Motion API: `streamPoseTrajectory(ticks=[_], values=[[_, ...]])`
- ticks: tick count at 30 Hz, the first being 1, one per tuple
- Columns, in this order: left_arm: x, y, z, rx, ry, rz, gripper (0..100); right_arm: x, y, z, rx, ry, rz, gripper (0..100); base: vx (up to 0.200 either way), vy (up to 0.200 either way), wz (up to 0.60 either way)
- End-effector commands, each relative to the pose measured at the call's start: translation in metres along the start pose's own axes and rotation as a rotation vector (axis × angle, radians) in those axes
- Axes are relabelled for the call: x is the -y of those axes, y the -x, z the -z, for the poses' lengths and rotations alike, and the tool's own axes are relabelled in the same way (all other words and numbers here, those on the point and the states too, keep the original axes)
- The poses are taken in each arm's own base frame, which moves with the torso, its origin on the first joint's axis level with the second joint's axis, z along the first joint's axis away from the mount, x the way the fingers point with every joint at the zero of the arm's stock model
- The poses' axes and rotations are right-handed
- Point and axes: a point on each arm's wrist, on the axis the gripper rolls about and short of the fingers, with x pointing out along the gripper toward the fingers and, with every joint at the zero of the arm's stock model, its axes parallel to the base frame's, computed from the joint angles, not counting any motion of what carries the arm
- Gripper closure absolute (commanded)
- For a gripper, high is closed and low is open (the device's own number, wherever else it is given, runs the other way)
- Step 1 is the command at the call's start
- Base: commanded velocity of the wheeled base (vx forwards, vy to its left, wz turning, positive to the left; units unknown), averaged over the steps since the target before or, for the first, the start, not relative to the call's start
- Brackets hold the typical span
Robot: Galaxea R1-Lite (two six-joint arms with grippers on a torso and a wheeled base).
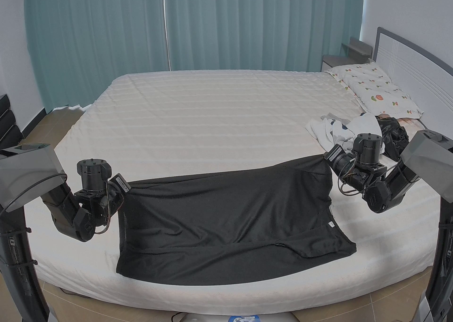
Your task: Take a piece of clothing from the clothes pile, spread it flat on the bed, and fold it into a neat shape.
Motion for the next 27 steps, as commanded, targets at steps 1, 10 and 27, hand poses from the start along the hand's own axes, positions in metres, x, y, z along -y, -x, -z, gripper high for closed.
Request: streamPoseTrajectory(ticks=[1,10,27], values=[[-0.002,0.000,0.001,-0.003,-0.001,-0.006,100,0.001,0.000,0.001,0.003,-0.001,-0.003,100,0.000,0.000,0.00],[-0.008,0.005,0.008,-0.041,-0.067,-0.023,100,0.011,0.010,0.009,-0.040,0.011,0.032,100,0.000,0.000,0.00],[-0.017,0.011,0.017,-0.084,-0.127,-0.042,100,0.021,0.027,0.018,-0.104,0.011,0.039,100,0.000,0.000,0.00]])
